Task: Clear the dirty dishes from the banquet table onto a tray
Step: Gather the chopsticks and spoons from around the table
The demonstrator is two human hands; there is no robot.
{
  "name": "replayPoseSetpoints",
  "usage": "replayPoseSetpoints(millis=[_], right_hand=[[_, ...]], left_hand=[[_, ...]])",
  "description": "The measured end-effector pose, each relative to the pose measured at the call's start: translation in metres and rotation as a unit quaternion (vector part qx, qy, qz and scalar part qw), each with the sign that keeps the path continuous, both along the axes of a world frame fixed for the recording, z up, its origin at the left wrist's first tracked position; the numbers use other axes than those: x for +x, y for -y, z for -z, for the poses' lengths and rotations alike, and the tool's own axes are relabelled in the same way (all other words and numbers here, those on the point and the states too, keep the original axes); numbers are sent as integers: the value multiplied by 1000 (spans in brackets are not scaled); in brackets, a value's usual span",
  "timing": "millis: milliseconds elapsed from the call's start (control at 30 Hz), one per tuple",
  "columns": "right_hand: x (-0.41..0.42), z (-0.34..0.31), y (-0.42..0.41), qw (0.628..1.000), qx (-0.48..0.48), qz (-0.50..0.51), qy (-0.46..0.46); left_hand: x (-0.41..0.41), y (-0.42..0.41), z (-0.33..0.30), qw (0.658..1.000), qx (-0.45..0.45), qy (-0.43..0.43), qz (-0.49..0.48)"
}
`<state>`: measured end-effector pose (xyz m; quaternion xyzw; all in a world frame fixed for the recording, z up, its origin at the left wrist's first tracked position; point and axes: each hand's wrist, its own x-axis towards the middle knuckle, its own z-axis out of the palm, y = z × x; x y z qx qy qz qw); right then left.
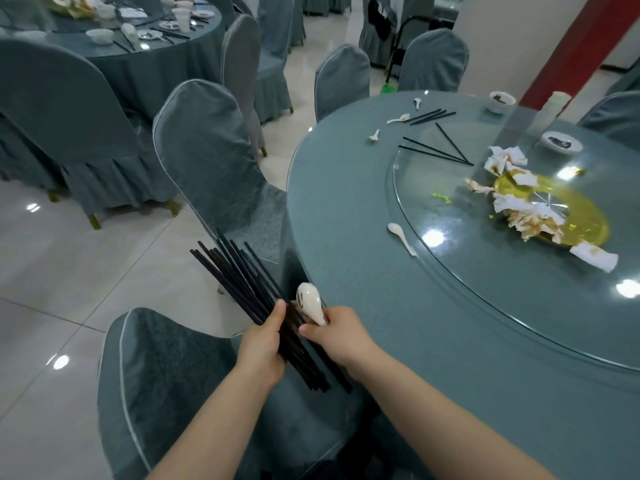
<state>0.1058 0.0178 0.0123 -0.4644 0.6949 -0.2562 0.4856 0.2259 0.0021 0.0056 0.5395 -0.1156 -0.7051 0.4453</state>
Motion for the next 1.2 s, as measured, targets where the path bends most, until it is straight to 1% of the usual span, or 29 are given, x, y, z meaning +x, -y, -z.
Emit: replayPoseSetpoints(millis=[167,367,433,500,567,700,900,1000,1067,1200], right_hand=[[8,-2,7,1000,15,0,1],[-6,7,16,999,27,16,-3],[-14,11,21,999,19,25,10],[-28,15,34,1000,6,30,4],[-48,19,50,998,-12,44,-46],[-112,35,87,982,-39,75,-167],[-203,69,141,962,-24,78,-262],[-233,82,174,943,-50,52,-324],[-241,87,190,934,-68,31,-350],[-244,95,213,907,-61,-54,-413]], left_hand=[[0,2,3,1000,0,-1,12],[-6,13,13,999,-1,3,32],[-11,21,15,1000,-3,-1,30],[-17,32,18,1000,4,-10,17],[-21,43,22,1000,8,-8,7],[-33,67,31,1000,15,14,-12],[-54,95,43,998,39,27,-49],[-60,103,47,996,53,35,-63],[-63,106,47,995,61,38,-73],[-65,109,45,991,74,48,-100]])
